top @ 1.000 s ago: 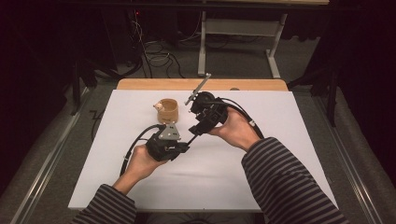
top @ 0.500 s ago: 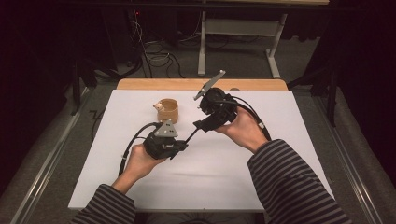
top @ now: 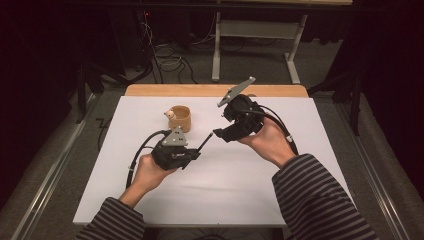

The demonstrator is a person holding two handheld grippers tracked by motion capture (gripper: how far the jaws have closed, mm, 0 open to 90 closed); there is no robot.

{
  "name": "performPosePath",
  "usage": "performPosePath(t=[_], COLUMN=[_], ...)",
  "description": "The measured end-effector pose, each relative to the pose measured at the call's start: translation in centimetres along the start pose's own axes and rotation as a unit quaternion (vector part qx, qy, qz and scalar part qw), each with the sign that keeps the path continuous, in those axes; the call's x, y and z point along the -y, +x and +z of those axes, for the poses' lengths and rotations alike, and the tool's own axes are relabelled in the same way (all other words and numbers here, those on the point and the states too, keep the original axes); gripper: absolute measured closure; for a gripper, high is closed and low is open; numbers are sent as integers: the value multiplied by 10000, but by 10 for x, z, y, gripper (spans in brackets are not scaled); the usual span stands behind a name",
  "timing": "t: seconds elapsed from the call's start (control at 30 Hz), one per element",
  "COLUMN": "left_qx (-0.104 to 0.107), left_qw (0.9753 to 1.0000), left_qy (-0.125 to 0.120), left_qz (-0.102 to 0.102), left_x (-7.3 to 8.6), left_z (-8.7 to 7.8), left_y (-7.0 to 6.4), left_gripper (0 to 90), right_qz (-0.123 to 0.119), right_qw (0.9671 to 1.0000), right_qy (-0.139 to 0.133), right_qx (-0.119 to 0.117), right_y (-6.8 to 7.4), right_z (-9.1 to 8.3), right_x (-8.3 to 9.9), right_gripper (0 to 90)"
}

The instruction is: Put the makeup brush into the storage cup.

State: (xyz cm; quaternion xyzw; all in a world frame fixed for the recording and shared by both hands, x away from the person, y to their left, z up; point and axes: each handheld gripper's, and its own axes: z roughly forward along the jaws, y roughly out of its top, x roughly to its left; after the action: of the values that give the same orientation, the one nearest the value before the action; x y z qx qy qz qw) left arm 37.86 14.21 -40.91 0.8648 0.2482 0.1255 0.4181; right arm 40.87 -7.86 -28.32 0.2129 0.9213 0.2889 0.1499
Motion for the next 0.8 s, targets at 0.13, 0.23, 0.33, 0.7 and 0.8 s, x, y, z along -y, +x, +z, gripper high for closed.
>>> performPosePath(t=[0.13, 0.23, 0.33, 0.7, 0.8], left_qx=[-11, -13, -22, -95, -135], left_qw=[10000, 10000, 9999, 9998, 9997], left_qy=[-51, -81, -107, -174, -183], left_qz=[-24, -37, -54, 32, 47], left_x=[0, 0, 0, 0, 0], left_z=[-2, -3, -4, -6, -7], left_y=[1, 2, 2, 0, 0], left_gripper=[835, 836, 835, 835, 835], right_qz=[66, 82, 123, 199, 245], right_qw=[10000, 10000, 9999, 9997, 9996], right_qy=[-26, -54, -109, -130, -122], right_qx=[-4, -4, 9, 56, 46], right_y=[-1, -1, -2, -3, -3], right_z=[-1, -2, -3, -5, -3], right_x=[5, 9, 14, 30, 38], right_gripper=[430, 428, 428, 425, 423])
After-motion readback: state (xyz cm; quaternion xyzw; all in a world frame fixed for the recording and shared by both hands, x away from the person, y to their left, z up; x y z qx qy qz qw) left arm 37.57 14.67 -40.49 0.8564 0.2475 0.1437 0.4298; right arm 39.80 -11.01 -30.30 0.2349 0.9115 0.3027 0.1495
